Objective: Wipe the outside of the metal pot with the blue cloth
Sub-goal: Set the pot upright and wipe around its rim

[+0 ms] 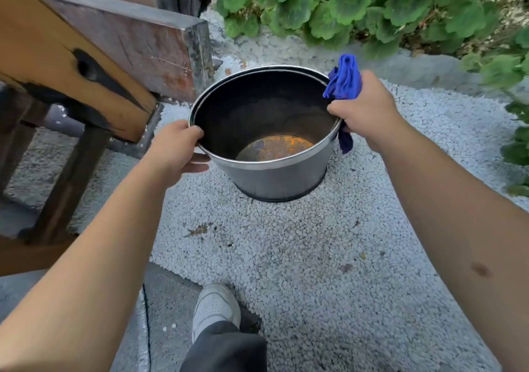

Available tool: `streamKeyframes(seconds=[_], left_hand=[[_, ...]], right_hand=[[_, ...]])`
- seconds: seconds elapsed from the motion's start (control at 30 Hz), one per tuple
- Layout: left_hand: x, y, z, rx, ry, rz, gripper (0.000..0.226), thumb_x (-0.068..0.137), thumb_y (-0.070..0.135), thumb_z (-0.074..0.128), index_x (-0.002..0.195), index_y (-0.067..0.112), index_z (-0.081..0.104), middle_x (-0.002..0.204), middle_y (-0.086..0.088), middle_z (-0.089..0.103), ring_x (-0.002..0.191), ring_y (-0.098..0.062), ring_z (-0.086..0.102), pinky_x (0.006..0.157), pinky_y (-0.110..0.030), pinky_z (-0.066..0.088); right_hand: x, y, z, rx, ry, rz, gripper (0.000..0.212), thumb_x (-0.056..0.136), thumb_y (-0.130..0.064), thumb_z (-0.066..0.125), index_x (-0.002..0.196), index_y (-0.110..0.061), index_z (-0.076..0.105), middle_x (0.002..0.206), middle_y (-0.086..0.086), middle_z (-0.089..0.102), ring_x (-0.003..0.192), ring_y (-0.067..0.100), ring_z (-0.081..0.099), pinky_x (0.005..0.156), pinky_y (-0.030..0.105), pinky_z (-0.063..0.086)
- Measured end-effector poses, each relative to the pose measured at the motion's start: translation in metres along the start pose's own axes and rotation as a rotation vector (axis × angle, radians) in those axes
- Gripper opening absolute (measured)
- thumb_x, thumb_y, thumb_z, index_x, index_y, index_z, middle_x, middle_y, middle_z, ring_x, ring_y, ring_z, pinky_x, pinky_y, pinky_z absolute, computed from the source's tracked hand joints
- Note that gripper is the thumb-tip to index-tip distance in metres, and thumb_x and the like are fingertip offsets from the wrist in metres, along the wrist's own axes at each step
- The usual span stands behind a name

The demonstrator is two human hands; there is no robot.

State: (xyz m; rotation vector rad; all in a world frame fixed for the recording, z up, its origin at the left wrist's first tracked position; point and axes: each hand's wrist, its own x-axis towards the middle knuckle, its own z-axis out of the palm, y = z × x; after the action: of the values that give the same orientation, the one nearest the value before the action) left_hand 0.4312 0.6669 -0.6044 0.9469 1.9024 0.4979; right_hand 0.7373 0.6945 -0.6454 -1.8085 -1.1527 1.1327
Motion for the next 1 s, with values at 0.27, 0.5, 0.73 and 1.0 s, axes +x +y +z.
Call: streamKeyframes(seconds=[0.27, 0.5, 0.73, 1.0], left_hand=[[0.021, 0.017, 0.002, 0.069, 0.102, 0.12, 0.021, 0.083, 0.005, 0.044, 0.088, 0.003, 0.064, 0.06, -0.013, 0.068, 0.062, -0.041, 0.07, 0.056, -0.054, 0.06], [0.023, 0.022, -0.005, 0.01, 0.151, 0.169, 0.021, 0.079, 0.008, 0.047, 0.079, 0.006, 0.068, 0.067, -0.017, 0.071, 0.063, -0.039, 0.071, 0.055, -0.048, 0.061], [0.045, 0.03, 0.003, 0.047, 0.189, 0.174, 0.024, 0.085, 0.007, 0.043, 0.098, 0.001, 0.063, 0.097, -0.027, 0.067, 0.075, -0.038, 0.07, 0.056, -0.046, 0.062], [0.044, 0.017, 0.007, -0.071, 0.165, 0.136, 0.056, 0.093, 0.051, 0.049, 0.137, 0.016, 0.043, 0.118, -0.007, 0.06, 0.093, -0.024, 0.067, 0.064, -0.033, 0.059]], right_hand=[[0.02, -0.016, 0.0, -0.107, 0.093, -0.124, 0.031, 0.059, -0.026, 0.06, 0.089, -0.026, 0.052, 0.076, -0.011, 0.052, 0.068, 0.013, 0.048, 0.06, 0.029, 0.04], [0.041, -0.042, 0.0, -0.16, 0.131, -0.231, 0.029, 0.059, -0.027, 0.059, 0.088, -0.026, 0.053, 0.074, -0.015, 0.051, 0.074, 0.014, 0.049, 0.063, 0.028, 0.041], [0.058, -0.039, 0.016, -0.158, 0.13, -0.181, 0.035, 0.062, -0.027, 0.059, 0.097, -0.024, 0.054, 0.085, -0.006, 0.058, 0.082, 0.019, 0.055, 0.068, 0.033, 0.046], [0.054, -0.036, 0.007, 0.19, -0.007, -0.077, 0.019, 0.077, -0.034, 0.07, 0.09, -0.028, 0.057, 0.086, -0.004, 0.062, 0.075, 0.015, 0.058, 0.068, 0.036, 0.05]])
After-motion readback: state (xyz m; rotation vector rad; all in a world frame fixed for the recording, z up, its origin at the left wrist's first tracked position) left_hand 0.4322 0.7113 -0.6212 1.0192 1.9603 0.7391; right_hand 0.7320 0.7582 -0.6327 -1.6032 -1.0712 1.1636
